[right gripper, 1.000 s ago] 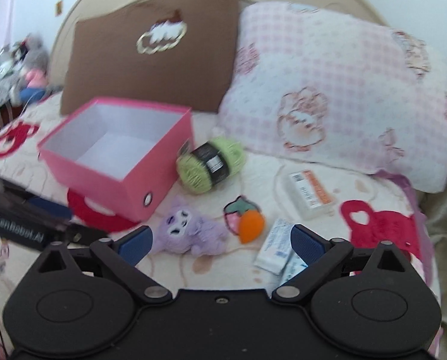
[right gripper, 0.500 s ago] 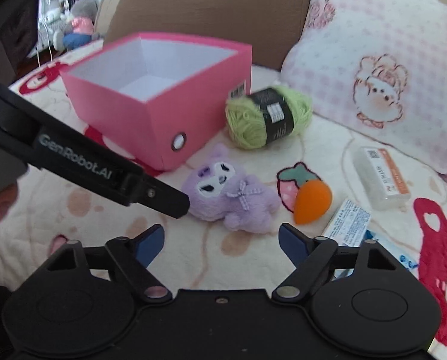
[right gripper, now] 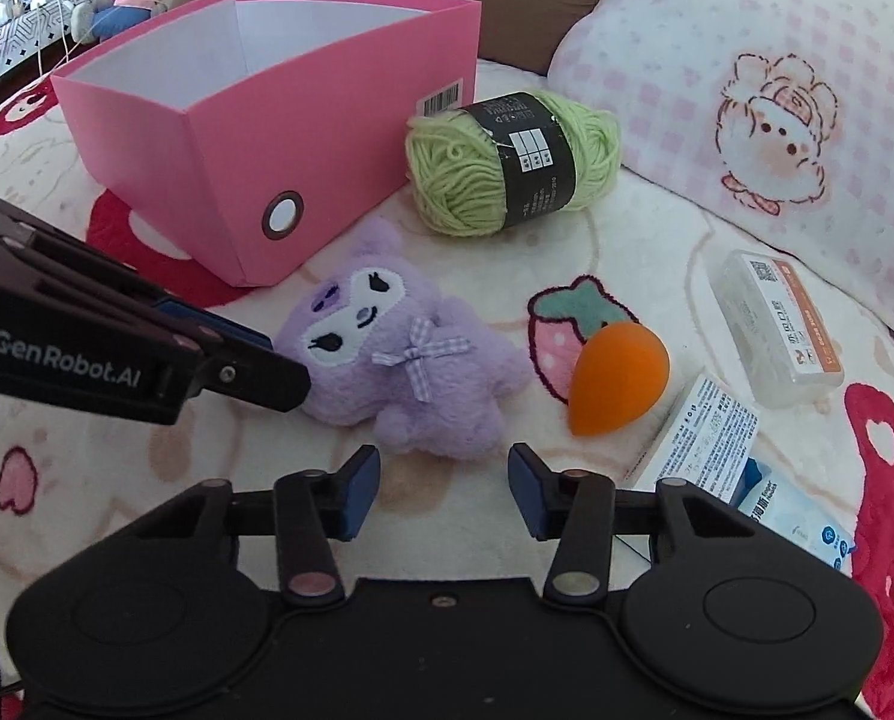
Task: Organize objects
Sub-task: 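Move the left tool toward the purple plush toy and open its fingers, then close the left tool fingers on the purple plush toy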
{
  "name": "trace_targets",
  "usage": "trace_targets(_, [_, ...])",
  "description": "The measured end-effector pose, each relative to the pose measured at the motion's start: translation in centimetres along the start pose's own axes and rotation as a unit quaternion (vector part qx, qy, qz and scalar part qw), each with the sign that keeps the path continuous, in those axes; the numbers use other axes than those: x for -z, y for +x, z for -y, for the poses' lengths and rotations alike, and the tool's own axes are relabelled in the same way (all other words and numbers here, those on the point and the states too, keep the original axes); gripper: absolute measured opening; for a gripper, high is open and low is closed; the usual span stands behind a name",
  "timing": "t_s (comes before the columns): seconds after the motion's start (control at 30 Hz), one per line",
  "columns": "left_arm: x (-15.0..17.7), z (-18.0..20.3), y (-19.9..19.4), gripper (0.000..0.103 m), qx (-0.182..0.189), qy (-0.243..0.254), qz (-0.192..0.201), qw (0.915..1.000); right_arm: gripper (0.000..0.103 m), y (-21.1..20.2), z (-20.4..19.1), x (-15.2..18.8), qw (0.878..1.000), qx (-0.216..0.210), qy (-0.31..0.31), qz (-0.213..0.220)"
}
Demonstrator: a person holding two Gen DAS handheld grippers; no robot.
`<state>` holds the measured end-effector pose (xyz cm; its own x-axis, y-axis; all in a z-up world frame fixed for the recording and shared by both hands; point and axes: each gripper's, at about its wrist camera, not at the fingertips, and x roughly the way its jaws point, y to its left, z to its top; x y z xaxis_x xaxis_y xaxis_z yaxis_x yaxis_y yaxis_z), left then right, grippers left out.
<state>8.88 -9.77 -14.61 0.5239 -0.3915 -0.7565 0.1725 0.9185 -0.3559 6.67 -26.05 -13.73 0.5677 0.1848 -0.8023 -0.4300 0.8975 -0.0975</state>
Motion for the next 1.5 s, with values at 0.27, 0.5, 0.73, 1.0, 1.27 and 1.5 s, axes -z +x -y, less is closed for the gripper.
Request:
trace_targets(0.27, [-0.1, -1.0, 0.8, 0.029, 0.022, 0.006, -0.007, 0.9997, 0.052, 1.4, -1.1, -1.5, 0.997, 0.003, -0.072, -0.012])
trace_targets(0.5, [0.4, -1.7, 1.6, 0.048, 0.029, -0.028, -0.001, 0.9992, 0.061, 1.8, -1.1, -1.2, 0.996, 0.035, -0.077, -0.005])
trace_targets(0.73, [0.5, -0.5, 1.9, 0.031, 0.008, -0.013, 0.006, 0.9999, 0.043, 1.0, -1.6, -0.8, 0.995, 0.037, -0.089, 0.003])
trace_targets(1.0, [0.9, 0.1, 1.0, 0.028, 0.008, 0.006, -0.013, 0.9999, 0.042, 0.1, -1.9, -0.5, 0.998, 0.027, -0.053, 0.006])
trace_targets(1.27, [1.8, -0.6, -0.5, 0.028, 0.025, 0.007, -0.101, 0.9945, 0.046, -1.5, -3.0, 0.9, 0.999, -0.021, -0.025, -0.018])
trace_targets(1.5, [0.8, -1.4, -2.0, 0.045, -0.024, 0.045, -0.092, 0.9944, 0.070, -1.6, -1.5, 0.8, 0.996, -0.065, 0.054, -0.039])
